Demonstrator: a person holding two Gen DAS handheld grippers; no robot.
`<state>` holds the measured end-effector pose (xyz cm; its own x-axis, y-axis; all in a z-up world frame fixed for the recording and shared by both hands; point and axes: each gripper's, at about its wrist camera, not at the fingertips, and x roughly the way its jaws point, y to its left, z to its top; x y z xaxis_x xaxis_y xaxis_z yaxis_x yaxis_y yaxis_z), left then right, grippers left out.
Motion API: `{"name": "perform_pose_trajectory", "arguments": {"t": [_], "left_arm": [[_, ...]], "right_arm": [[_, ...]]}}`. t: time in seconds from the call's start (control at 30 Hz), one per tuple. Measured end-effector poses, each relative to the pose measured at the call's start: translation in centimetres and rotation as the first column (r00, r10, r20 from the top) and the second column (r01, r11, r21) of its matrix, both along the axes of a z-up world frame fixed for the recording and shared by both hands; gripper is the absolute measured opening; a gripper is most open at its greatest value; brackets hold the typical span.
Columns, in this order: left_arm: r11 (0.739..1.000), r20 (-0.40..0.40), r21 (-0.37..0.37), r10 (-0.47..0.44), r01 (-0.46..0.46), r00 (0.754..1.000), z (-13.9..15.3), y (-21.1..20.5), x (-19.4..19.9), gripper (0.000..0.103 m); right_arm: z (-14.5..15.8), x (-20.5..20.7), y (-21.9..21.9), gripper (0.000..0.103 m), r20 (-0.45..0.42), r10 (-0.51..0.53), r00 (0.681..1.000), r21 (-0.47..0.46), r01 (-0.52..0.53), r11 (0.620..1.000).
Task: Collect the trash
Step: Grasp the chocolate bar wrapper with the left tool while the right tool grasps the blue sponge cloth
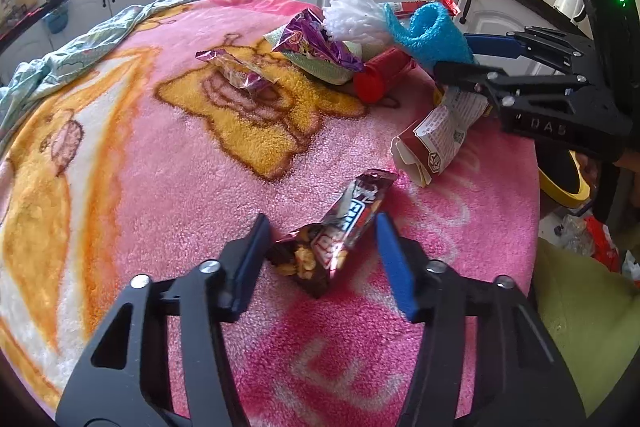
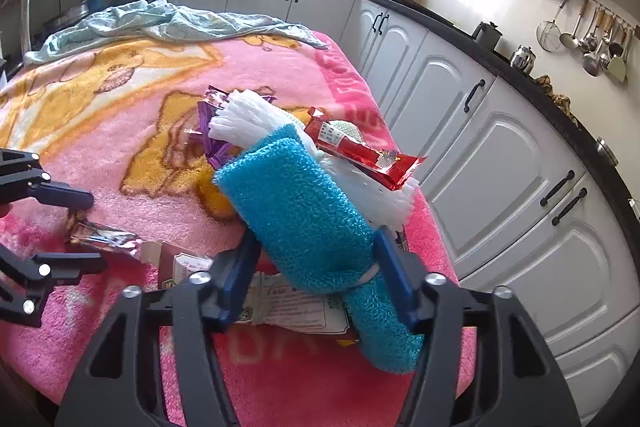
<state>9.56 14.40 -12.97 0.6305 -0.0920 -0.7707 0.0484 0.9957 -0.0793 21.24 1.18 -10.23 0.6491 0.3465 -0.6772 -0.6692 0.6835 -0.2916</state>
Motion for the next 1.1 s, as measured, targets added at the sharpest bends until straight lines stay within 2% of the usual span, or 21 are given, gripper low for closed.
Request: {"name": "perform_pose_trajectory", "arguments": {"t": [0.13, 0.33, 0.63, 0.97, 1.1], "left_arm": [[1.0, -0.008, 0.004, -0.01, 0.01, 1.0, -0.1, -0.1, -0.1, 0.033], [1.0, -0.009, -0.007, -0.022, 0.022, 1.0, 0.0, -0.1, -0.1, 0.017], [0.999, 0.006, -0.027, -0.026, 0.026, 1.0, 0.8, -0.2, -0.5, 0.011], [0.999, 0.093, -0.021, -0.032, 0.034, 0.995, 4.3, -1.4, -1.3, 0.01], [0.999, 0.12, -0.039, -0.027, 0.032, 0.992, 5.5, -1.7, -1.3, 0.01]], "right_arm": [[0.5, 0.0, -0.5, 0.039, -0.012, -0.002, 1.0, 0.019, 0.002, 1.0], [1.2, -0.3, -1.3, 0.032, -0.034, 0.003, 0.999, 0.051, -0.001, 0.999], [2.6, -1.3, -3.0, 0.028, -0.05, 0.002, 0.999, 0.122, 0.005, 0.992], [4.7, -2.6, -5.7, 0.028, -0.1, 0.007, 0.995, 0.223, 0.015, 0.975], [5.3, -2.9, -6.7, 0.028, -0.112, 0.002, 0.994, 0.249, 0.026, 0.968]]}}
